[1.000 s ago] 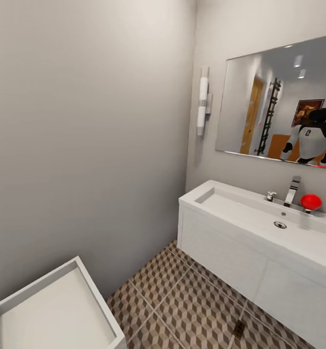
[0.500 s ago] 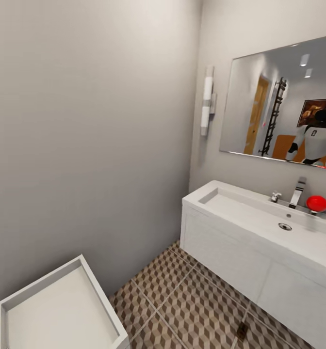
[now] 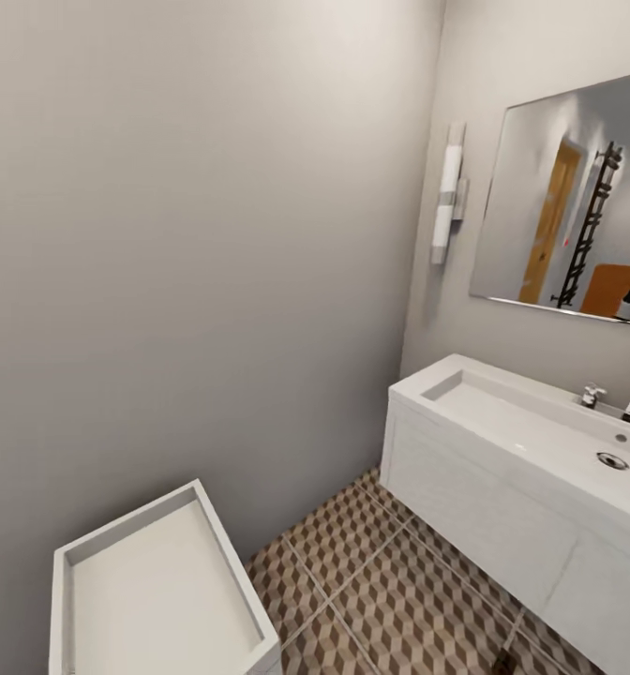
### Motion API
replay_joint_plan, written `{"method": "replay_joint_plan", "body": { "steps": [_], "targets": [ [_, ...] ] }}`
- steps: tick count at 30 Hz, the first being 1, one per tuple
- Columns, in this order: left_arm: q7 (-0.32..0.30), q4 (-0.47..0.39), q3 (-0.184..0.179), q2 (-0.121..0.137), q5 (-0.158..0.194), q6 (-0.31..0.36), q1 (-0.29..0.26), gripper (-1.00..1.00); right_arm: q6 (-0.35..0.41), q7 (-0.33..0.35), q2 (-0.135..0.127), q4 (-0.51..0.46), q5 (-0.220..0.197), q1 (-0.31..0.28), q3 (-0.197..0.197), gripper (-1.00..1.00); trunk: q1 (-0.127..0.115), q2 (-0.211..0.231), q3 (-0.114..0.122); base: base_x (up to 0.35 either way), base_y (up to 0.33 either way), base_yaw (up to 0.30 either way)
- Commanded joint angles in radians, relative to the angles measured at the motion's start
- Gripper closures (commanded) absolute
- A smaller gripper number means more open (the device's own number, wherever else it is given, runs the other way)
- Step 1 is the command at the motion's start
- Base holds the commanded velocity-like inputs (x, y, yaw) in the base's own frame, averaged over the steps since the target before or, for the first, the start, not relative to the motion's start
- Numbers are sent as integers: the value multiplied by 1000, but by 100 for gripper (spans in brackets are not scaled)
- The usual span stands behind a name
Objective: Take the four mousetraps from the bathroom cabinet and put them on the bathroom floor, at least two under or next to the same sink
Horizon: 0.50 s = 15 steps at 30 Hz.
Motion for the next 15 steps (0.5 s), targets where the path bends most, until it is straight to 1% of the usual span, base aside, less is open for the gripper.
{"method": "replay_joint_plan", "body": {
  "steps": [1,12,15],
  "targets": [
    [2,0,-9,0,8,-2,-1,-100,-6,-2,0,3,-6,-1,8,-100,0,-1,-1,0,0,289],
    [8,0,-8,1,11,-2,-1,-100,-6,-2,0,3,-6,-1,8,-100,0,-1,-1,0,0,291],
    [9,0,-8,2,19,-2,0,-100,-6,-2,1,3,-7,-1,8,-100,0,-1,-1,0,0,292]
  ]
}}
